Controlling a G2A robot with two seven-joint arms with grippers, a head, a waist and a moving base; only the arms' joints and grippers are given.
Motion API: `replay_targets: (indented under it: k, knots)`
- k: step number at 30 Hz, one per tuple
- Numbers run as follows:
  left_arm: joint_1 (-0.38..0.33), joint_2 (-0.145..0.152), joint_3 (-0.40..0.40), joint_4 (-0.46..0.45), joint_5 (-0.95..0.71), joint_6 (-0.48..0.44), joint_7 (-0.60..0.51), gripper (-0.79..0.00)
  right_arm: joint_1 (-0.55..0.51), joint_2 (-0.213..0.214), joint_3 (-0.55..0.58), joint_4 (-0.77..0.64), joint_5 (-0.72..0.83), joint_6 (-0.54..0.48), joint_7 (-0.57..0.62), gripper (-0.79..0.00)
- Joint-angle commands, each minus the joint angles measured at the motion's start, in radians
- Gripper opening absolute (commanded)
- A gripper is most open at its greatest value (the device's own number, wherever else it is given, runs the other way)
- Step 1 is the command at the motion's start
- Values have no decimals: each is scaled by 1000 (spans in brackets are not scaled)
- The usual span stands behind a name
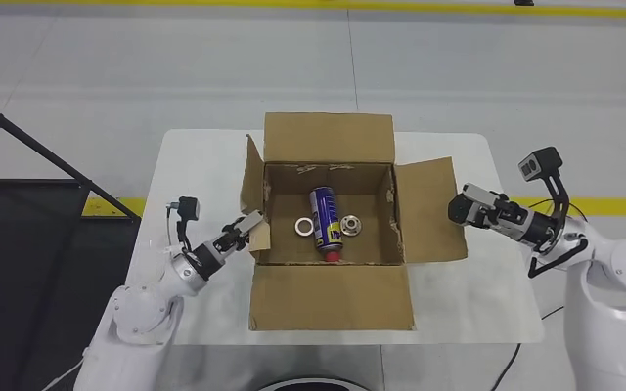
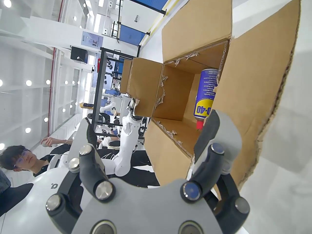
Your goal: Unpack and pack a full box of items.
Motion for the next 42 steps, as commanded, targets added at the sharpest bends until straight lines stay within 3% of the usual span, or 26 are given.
replay_targets:
  k: [1,4,25,38,42]
  knots:
    - [10,-2,19,1,18,-18,49,0,0,3,-3,0,3,-5,-2,0]
    - [-19,12,-107,-102,-57,82,-12,0,1,8,-7,2,9,-9,-3,0]
    - [-17,12,-101,-103,-52,81,7,0,1,22,-31,0,14,-13,-36,0]
    - [-16,16,-87,-100,-70,6,74,0,-17,34,-21,14,104,-20,-91,0]
    - [-13,20,-81,-94,-43,63,55,0,-21,39,-21,22,112,-31,-89,0]
